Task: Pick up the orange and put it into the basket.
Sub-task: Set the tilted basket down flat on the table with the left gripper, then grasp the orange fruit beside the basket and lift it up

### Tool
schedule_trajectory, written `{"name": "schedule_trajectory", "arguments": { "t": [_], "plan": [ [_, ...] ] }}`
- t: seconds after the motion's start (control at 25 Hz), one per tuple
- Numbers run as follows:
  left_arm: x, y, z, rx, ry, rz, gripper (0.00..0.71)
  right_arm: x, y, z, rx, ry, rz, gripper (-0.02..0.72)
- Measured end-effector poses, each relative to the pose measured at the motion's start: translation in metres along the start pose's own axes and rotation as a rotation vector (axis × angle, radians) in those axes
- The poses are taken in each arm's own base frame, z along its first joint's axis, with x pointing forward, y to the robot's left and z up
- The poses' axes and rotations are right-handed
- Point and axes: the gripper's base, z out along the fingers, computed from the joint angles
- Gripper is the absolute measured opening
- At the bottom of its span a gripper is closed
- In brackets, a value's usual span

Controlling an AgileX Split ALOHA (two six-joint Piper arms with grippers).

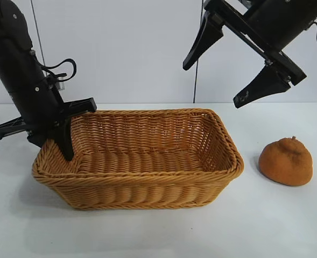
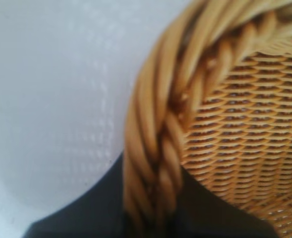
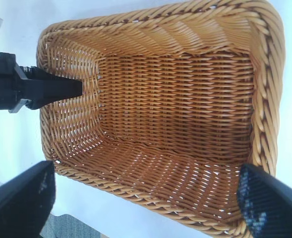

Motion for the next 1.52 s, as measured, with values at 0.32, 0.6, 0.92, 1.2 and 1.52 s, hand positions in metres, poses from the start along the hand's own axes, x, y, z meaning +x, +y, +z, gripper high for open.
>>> {"name": "schedule_trajectory", "arguments": {
  "t": [0.32, 0.6, 0.92, 1.2, 1.52],
  "plan": [
    [0.008, -0.013, -0.046, 0.026, -0.037, 0.067, 0.631, 0.000, 0.000, 0.000, 0.000, 0.000, 0.000, 0.683],
    [0.000, -0.011, -0.101, -0.084, -0.135, 0.171, 0.631, 0.000, 0.000, 0.000, 0.000, -0.001, 0.000, 0.683],
    [-0.019, 0.047, -0.140, -0.292, -0.164, 0.131, 0.631, 0.000, 0.000, 0.000, 0.003, -0.003, -0.002, 0.683],
    [-0.017, 0.058, -0.144, -0.361, -0.125, 0.127, 0.631, 0.000, 0.000, 0.000, 0.003, -0.004, -0.002, 0.683],
    [-0.004, 0.044, -0.169, -0.265, -0.185, 0.118, 0.631, 0.000, 0.000, 0.000, 0.003, -0.004, -0.002, 0.683]
  ]
}}
